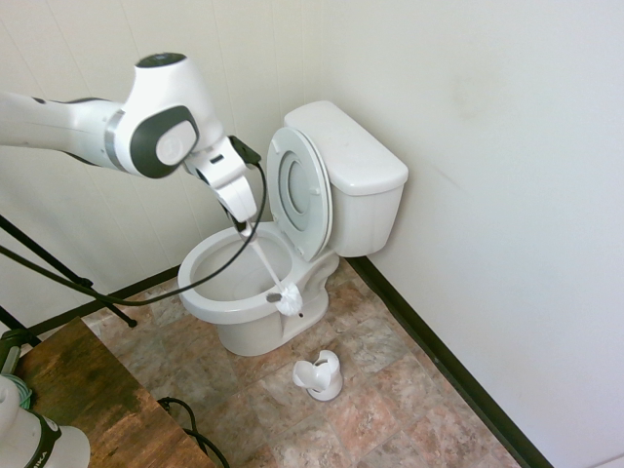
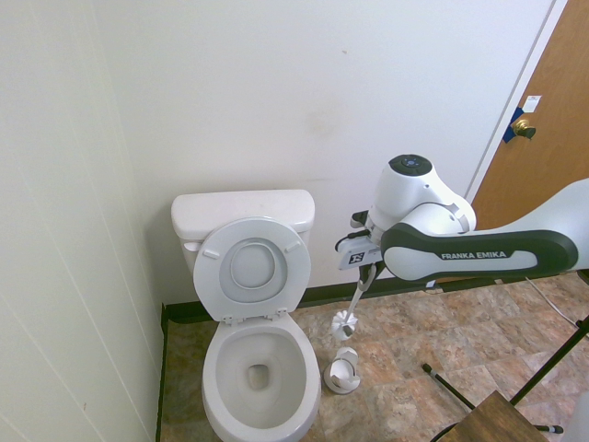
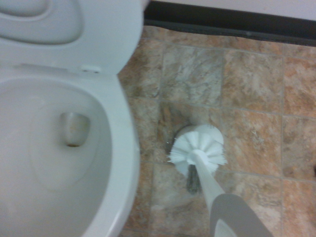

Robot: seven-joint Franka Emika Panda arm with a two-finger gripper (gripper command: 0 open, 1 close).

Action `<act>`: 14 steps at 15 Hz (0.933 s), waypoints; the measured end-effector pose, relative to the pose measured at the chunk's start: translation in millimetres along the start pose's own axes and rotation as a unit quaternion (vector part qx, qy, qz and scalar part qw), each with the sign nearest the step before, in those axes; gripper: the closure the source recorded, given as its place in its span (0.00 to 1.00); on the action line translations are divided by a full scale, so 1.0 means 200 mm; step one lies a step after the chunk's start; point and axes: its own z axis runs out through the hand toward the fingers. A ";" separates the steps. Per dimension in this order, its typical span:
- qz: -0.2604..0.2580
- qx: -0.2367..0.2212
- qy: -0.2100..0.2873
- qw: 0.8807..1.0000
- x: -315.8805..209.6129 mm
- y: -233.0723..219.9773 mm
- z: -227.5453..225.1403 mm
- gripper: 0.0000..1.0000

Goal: Clean the toilet

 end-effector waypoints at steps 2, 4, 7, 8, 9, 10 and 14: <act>-0.015 0.011 -0.008 1.000 -0.15 -0.06 -0.06 1.00; -0.030 0.014 -0.015 0.999 -0.27 -0.11 -0.07 1.00; -0.051 0.022 -0.025 0.998 -0.40 -0.19 -0.09 1.00; -0.058 0.024 -0.028 0.998 -0.44 -0.24 -0.09 1.00; -0.064 0.025 -0.031 0.997 -0.46 -0.29 -0.08 1.00; -0.069 0.026 -0.034 0.997 -0.48 -0.34 -0.06 1.00; -0.076 0.025 -0.035 0.996 -0.52 -0.58 0.14 1.00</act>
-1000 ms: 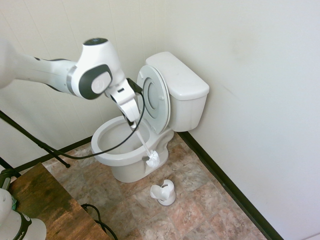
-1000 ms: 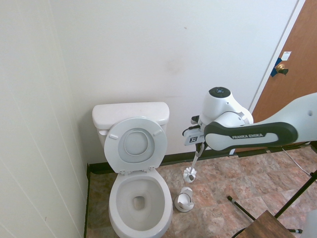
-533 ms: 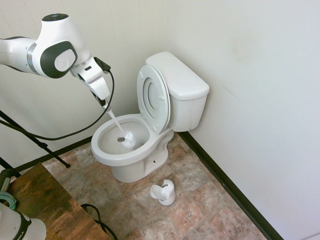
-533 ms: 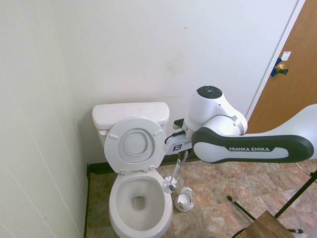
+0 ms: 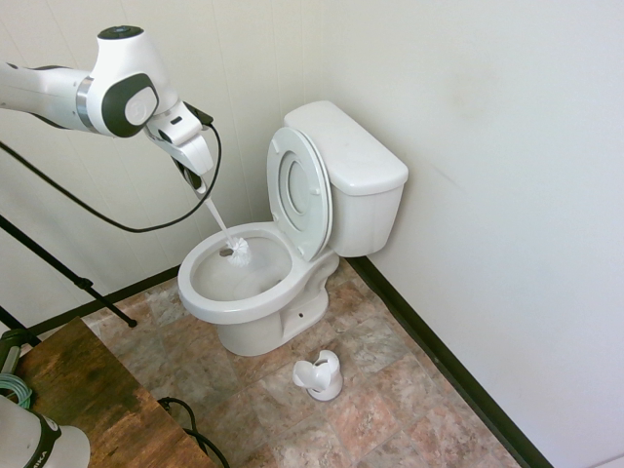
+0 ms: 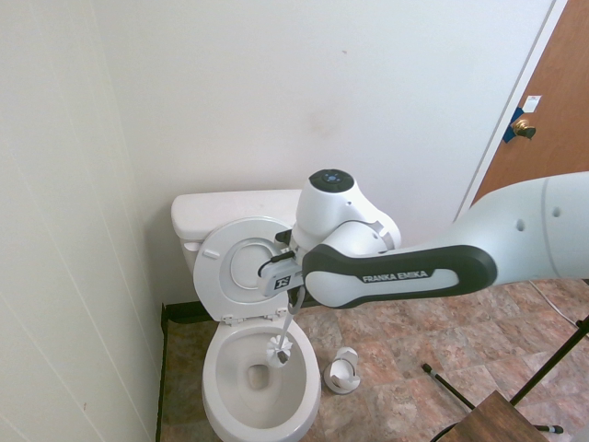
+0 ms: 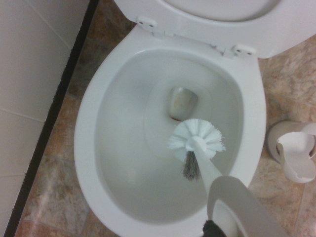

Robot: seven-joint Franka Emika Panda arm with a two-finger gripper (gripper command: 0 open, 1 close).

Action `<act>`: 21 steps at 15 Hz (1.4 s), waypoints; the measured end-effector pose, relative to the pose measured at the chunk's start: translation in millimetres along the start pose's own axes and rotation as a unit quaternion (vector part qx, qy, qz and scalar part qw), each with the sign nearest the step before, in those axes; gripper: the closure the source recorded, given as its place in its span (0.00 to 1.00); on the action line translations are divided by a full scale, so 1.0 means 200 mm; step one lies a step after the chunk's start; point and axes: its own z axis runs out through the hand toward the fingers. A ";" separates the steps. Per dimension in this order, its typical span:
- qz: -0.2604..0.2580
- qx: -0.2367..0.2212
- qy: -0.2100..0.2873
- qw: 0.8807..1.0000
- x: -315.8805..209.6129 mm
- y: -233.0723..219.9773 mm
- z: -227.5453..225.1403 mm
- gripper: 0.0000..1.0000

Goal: Clean the toilet

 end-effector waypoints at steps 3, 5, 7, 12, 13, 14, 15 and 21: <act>0.012 -0.021 0.012 1.000 0.03 -0.13 0.33 1.00; 0.026 -0.034 0.020 0.999 0.04 -0.21 0.55 1.00; 0.039 -0.040 0.026 0.998 0.06 -0.28 0.73 1.00; 0.063 -0.045 0.042 0.996 0.07 -0.43 1.01 1.00; 0.064 -0.044 0.044 0.996 0.06 -0.47 1.05 1.00; 0.064 -0.043 0.045 0.996 0.04 -0.50 1.08 1.00; 0.063 -0.043 0.046 0.996 0.01 -0.53 1.10 1.00; 0.042 -0.049 0.044 0.997 -0.26 -0.65 1.21 1.00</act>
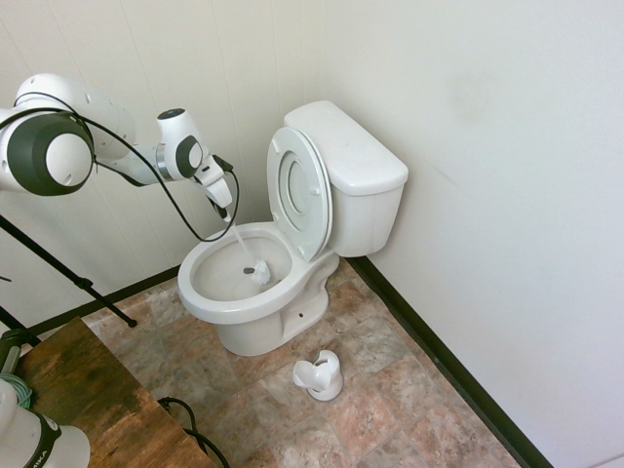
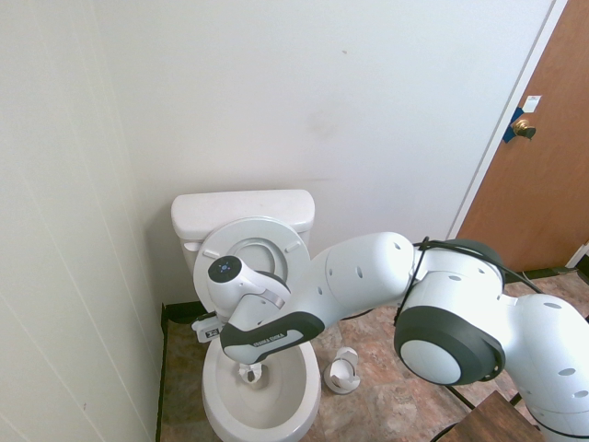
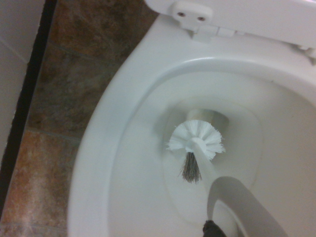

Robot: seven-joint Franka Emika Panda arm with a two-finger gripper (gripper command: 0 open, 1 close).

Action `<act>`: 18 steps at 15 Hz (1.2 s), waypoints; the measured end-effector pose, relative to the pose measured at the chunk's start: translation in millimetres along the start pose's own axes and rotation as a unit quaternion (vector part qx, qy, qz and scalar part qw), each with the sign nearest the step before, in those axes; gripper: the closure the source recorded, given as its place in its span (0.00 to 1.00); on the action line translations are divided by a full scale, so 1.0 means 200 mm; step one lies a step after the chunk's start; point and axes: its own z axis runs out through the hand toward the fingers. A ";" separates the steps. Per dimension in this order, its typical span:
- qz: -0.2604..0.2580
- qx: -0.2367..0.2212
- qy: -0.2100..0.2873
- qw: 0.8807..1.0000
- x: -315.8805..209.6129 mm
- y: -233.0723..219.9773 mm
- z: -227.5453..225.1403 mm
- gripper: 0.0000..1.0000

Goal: Clean the toilet

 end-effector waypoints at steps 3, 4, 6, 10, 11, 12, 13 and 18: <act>-0.013 -0.005 -0.001 1.000 -0.14 -0.01 -0.01 1.00; -0.017 -0.005 -0.002 1.000 -0.17 -0.01 -0.03 1.00; -0.022 -0.010 -0.010 1.000 -0.23 0.03 -0.05 1.00; -0.018 -0.033 -0.040 0.998 -0.28 0.25 -0.03 1.00; -0.017 -0.035 -0.048 0.998 -0.27 0.31 -0.02 1.00; -0.016 -0.035 -0.054 0.998 -0.25 0.36 -0.01 1.00; -0.014 -0.035 -0.060 0.998 -0.22 0.40 -0.01 1.00; -0.001 -0.034 -0.076 0.997 -0.02 0.62 -0.02 1.00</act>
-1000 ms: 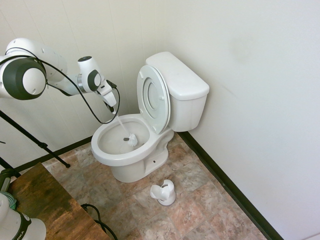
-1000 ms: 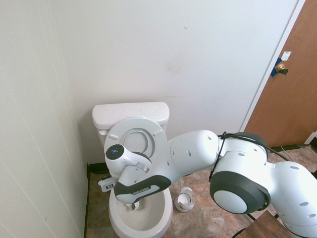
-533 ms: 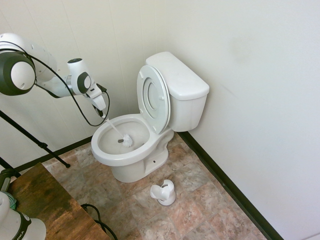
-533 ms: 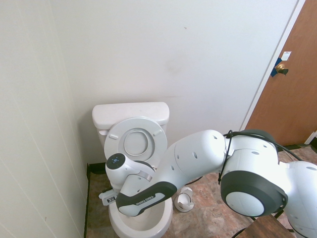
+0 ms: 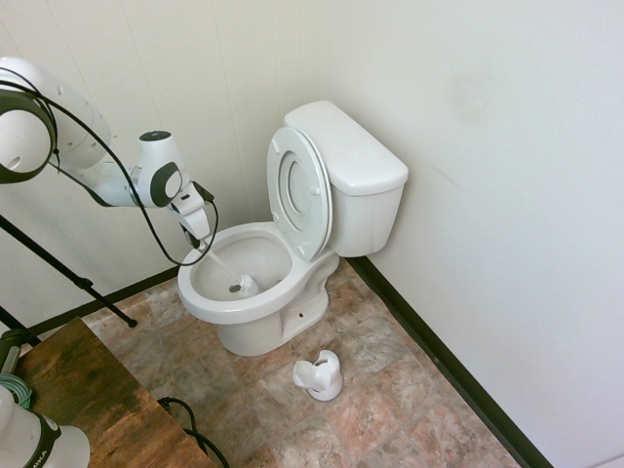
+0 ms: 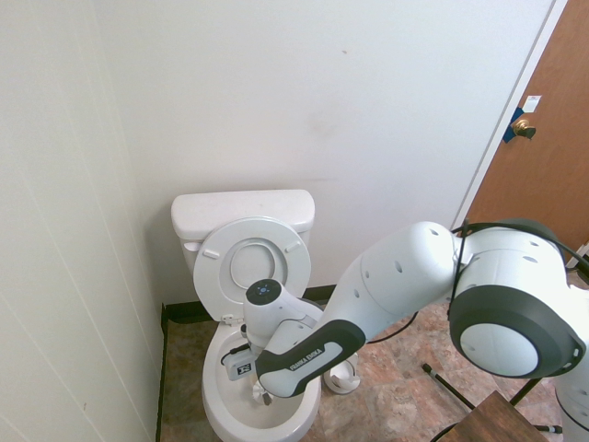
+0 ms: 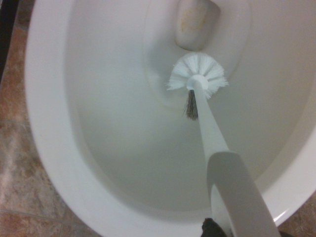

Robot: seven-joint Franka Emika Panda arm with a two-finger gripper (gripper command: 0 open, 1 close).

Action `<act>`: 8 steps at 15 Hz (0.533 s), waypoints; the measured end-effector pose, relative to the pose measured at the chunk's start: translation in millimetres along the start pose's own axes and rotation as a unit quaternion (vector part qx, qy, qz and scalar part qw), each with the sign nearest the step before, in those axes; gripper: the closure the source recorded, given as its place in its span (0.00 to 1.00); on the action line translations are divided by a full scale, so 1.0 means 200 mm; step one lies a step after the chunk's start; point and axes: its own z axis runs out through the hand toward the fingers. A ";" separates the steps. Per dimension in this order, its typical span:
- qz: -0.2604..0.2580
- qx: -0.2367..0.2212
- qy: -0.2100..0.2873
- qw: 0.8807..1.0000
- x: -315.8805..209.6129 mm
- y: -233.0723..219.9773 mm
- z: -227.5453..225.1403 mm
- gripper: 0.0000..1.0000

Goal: Clean the toilet

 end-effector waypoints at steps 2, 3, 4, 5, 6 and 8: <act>0.010 0.003 0.000 1.000 0.13 0.06 0.01 1.00; 0.015 0.004 0.002 1.000 0.20 0.08 0.01 1.00; 0.021 0.006 0.005 1.000 0.26 0.10 0.02 1.00; 0.027 0.008 0.009 1.000 0.31 0.11 0.02 1.00; 0.033 0.009 0.013 0.999 0.36 0.12 0.02 1.00; 0.042 0.012 0.020 0.999 0.45 0.09 0.03 1.00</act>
